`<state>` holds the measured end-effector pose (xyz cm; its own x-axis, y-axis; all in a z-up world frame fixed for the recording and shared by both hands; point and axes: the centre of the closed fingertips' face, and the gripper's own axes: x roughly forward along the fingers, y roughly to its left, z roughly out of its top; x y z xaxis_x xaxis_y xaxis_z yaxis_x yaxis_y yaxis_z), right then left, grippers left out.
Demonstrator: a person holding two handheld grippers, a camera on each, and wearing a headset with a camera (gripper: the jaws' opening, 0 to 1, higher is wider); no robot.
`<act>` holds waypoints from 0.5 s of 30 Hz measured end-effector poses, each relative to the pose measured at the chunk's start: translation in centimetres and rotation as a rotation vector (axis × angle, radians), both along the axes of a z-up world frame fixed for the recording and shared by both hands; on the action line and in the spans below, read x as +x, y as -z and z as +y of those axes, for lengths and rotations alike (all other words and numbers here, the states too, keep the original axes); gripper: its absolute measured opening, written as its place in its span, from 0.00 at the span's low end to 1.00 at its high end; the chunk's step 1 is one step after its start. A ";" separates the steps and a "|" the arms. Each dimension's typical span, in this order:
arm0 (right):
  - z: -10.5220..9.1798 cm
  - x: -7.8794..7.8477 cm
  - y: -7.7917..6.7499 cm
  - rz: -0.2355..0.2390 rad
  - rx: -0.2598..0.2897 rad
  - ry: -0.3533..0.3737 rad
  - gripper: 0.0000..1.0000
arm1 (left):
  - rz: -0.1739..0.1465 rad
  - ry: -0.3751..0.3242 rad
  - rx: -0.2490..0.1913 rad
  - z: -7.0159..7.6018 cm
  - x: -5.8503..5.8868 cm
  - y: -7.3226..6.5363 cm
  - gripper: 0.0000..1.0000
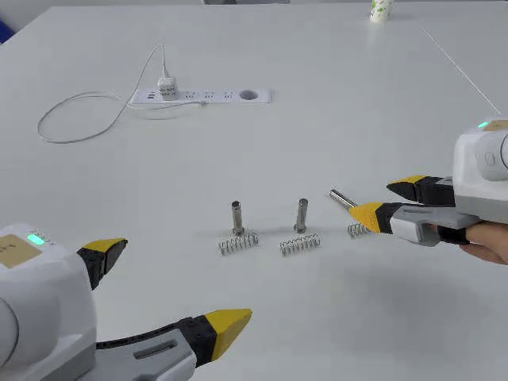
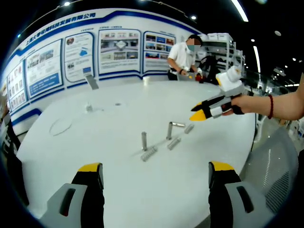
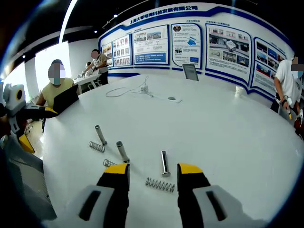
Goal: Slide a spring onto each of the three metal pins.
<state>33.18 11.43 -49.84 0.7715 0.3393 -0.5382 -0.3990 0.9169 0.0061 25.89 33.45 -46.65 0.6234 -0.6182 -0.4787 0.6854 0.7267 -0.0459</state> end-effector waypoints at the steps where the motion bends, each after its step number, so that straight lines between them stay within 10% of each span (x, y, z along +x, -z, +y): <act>1: 0.1 0.3 0.1 -0.004 0.003 -0.006 0.39 | 0.001 -0.001 -0.002 0.0 0.0 0.0 0.93; 15: 0.9 3.5 2.1 0.006 0.026 -0.030 0.31 | 0.000 0.000 0.002 0.1 0.7 0.5 0.91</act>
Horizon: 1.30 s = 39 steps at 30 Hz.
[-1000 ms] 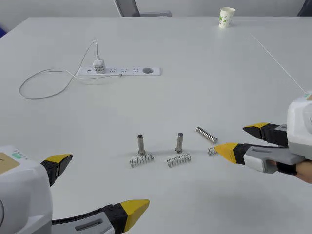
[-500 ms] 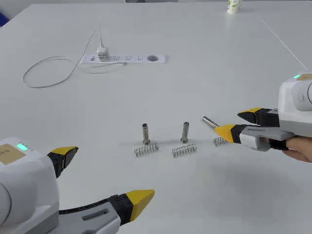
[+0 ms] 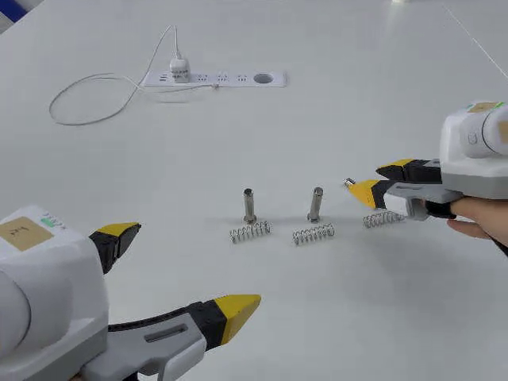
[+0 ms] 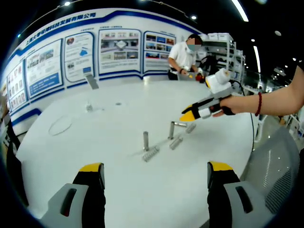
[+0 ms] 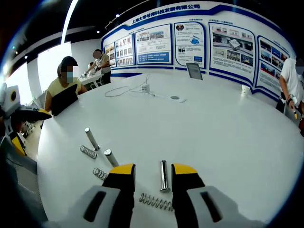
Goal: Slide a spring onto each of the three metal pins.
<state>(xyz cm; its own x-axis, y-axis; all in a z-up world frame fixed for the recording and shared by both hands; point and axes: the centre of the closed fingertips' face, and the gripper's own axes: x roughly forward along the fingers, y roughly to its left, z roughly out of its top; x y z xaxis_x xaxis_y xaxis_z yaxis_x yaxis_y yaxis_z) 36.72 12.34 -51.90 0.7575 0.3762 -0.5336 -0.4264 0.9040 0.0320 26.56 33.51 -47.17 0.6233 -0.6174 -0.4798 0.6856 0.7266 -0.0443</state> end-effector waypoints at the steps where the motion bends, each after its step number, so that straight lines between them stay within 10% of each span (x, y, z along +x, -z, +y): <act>1: 0.0 0.1 0.2 0.002 0.000 -0.001 0.31 | 0.001 0.000 -0.002 0.0 0.0 0.0 0.91; 39: -0.3 3.3 4.2 0.095 -0.043 0.016 0.09 | 0.012 0.021 -0.016 -0.6 1.0 0.4 0.86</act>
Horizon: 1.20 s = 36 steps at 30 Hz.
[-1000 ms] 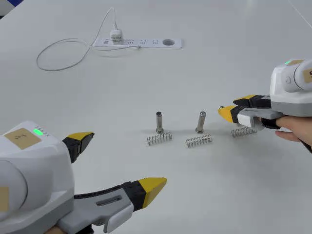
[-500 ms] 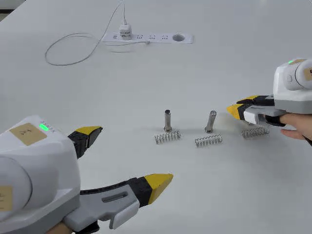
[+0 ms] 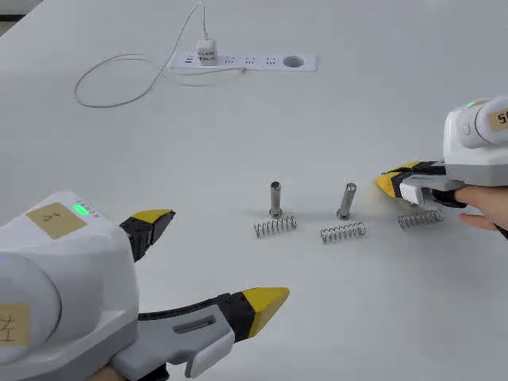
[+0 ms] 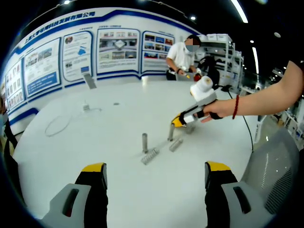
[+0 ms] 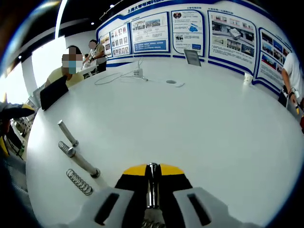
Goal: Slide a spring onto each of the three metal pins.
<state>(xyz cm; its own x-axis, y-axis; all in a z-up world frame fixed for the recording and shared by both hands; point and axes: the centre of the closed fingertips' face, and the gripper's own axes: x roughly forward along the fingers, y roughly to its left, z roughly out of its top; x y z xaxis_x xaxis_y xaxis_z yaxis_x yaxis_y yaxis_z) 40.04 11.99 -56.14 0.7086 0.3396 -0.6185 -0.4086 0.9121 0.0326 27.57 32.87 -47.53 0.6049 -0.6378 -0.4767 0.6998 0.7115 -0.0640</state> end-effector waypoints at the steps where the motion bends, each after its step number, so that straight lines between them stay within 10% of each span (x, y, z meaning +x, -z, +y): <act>1: 0.0 0.0 0.0 0.002 0.004 0.003 0.09 | 0.003 0.000 -0.003 0.0 0.0 0.0 0.85; 36: -0.7 -3.0 -4.1 -0.065 0.066 0.075 0.09 | -0.042 0.012 -0.053 -0.6 -0.8 -1.7 0.84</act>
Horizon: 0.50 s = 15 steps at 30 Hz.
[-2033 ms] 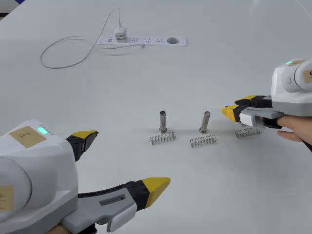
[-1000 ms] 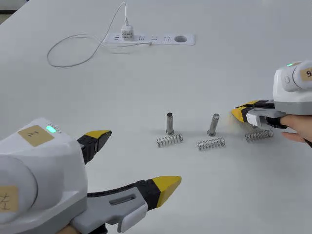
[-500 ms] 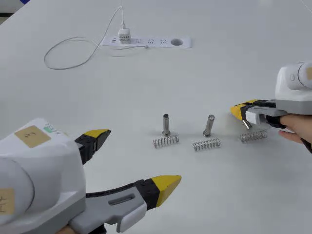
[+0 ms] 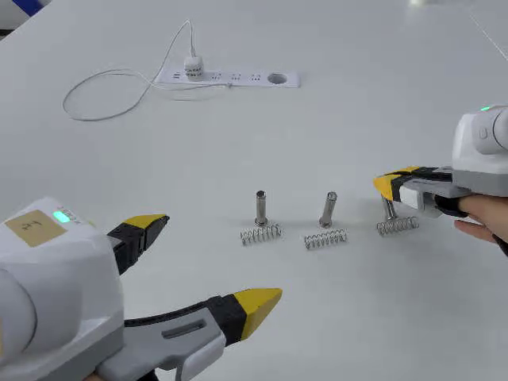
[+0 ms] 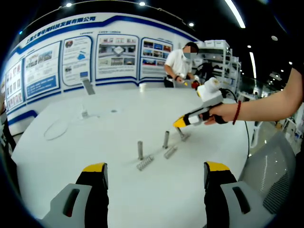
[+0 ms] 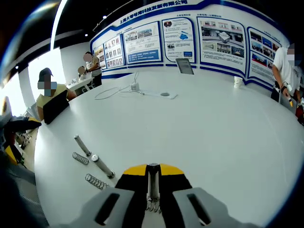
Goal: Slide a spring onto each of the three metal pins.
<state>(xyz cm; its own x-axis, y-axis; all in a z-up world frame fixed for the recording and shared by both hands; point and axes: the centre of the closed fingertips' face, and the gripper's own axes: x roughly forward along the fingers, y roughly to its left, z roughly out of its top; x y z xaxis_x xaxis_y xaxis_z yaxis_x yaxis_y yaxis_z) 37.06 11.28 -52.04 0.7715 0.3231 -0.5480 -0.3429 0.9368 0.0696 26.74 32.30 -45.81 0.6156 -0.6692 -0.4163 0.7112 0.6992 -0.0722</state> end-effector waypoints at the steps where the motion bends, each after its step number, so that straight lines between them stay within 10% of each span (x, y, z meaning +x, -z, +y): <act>1: 0.0 -0.1 -0.1 -0.002 -0.002 0.002 0.09 | -0.003 0.001 0.001 0.0 0.0 0.0 0.84; 15: 0.2 -1.8 -0.7 -0.025 -0.052 -0.022 0.09 | -0.010 0.014 0.015 -0.4 -0.3 0.0 0.84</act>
